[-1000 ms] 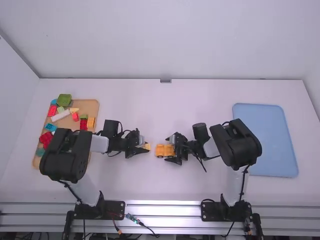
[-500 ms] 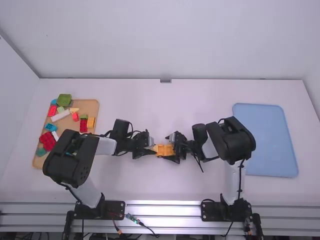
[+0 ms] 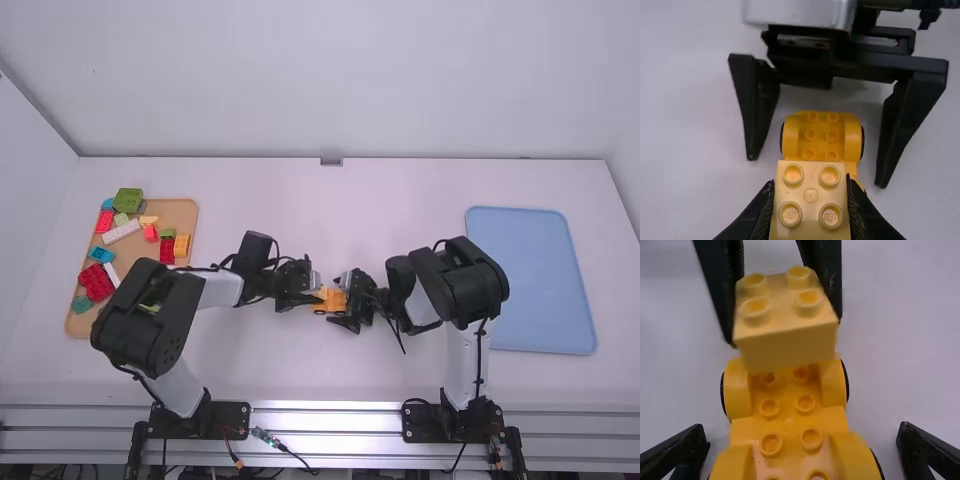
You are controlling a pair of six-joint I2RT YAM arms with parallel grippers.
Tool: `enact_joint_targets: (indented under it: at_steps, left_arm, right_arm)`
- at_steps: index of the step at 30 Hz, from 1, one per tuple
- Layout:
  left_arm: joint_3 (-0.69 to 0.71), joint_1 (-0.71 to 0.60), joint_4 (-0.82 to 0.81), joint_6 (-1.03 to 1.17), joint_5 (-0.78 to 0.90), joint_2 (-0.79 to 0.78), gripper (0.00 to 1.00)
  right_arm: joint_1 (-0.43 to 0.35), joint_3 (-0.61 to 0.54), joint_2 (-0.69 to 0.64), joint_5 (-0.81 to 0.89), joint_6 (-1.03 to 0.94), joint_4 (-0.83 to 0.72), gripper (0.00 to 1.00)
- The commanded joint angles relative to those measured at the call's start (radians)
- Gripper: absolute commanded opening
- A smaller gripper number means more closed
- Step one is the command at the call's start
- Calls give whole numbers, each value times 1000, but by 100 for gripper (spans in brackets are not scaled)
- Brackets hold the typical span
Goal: Assemble lego blocks to make yellow taxi
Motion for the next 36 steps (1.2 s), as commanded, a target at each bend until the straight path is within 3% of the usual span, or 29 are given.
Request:
enact_joint_targets:
  at_steps: [1, 4, 5, 10, 19, 20, 36]
  left_arm:
    - [6, -6, -6, -2, 3, -14, 2]
    - [5, -1, -4, -4, 6, -11, 2]
    - [6, -3, -3, -3, 5, -8, 2]
    - [5, -10, 13, -2, 31, 27, 2]
    - [6, -10, 39, 4, 47, 69, 2]
    - [6, -10, 40, 4, 49, 71, 2]
    - [6, -10, 0, -3, 57, 89, 2]
  right_arm:
    - [3, 20, 10, -6, -19, -37, 91]
    - [3, 39, 10, -45, -68, -87, 78]
    - [3, 45, 10, -43, -72, -104, 69]
    - [3, 68, 10, -43, -74, -152, 56]
    - [2, 50, 10, -104, -185, -174, 58]
    - [2, 50, 10, -104, -184, -174, 61]
    - [1, 70, 10, -92, -154, -184, 62]
